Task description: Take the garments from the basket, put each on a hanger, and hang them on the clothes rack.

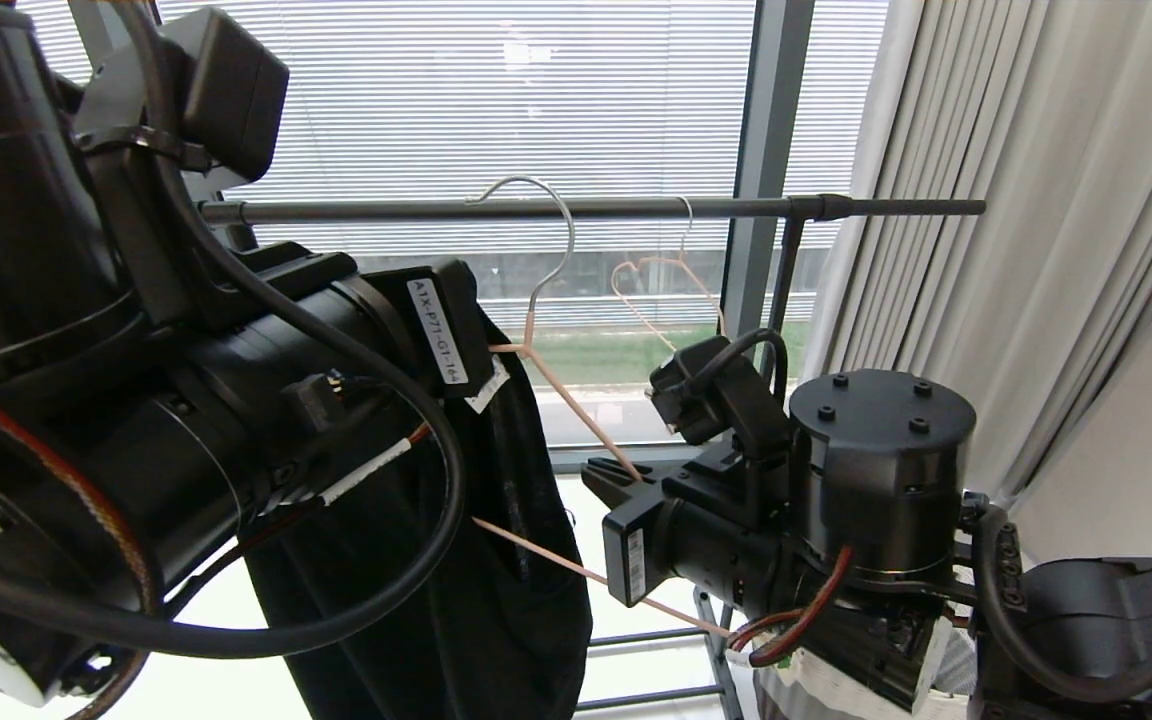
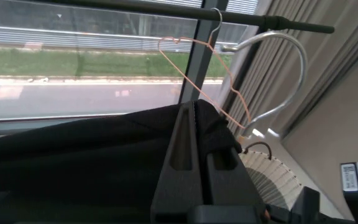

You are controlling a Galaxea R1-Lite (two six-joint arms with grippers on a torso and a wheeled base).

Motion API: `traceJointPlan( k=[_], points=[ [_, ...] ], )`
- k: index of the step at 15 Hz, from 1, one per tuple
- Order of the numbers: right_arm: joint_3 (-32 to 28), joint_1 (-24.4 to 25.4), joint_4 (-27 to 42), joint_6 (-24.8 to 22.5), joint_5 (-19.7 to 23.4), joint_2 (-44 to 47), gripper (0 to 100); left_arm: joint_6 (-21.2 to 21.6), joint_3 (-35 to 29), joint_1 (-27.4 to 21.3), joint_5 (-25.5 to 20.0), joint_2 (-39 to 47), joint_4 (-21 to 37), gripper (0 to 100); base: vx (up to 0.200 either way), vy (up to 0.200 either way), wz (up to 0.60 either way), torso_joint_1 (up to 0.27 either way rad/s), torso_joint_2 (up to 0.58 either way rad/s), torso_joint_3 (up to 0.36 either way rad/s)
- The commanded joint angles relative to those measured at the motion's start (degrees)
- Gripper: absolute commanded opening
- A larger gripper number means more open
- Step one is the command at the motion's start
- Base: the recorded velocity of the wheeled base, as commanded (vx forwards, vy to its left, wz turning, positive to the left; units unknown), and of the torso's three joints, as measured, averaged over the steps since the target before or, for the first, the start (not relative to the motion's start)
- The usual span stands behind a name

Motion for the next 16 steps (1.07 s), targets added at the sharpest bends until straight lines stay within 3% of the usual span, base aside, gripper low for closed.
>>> traceJointPlan(
  k=[1,7,8,12,16],
  points=[
    [-0.36,0.06,-0.01,-0.01,0.03,1.07,0,-0.13,-0.53,-1.41,0.01,0.91,-0.01,0,0.0,0.0,0.0,0.0,0.0,0.0],
    [-0.27,-0.03,-0.01,-0.01,-0.32,0.98,0,0.13,-0.09,-1.41,0.01,-0.41,0.08,0,0.0,0.0,0.0,0.0,0.0,0.0],
    [-0.18,-0.03,-0.01,-0.01,-0.32,0.8,0,0.13,-0.01,-1.41,0.01,-0.41,-0.01,100,0.0,0.0,0.0,0.0,0.0,0.0],
    [0.08,-0.2,-0.01,-0.01,-5.33,0.54,0,1.45,-0.01,1.14,0.19,-1.91,-0.01,100,0.0,0.0,0.0,0.0,0.0,0.0],
    [0.17,-0.55,-0.09,-0.19,-5.68,-0.34,0,5.5,1.4,2.46,0.19,-4.01,-0.01,100,0.0,0.0,0.0,0.0,0.0,0.0]
  ],
)
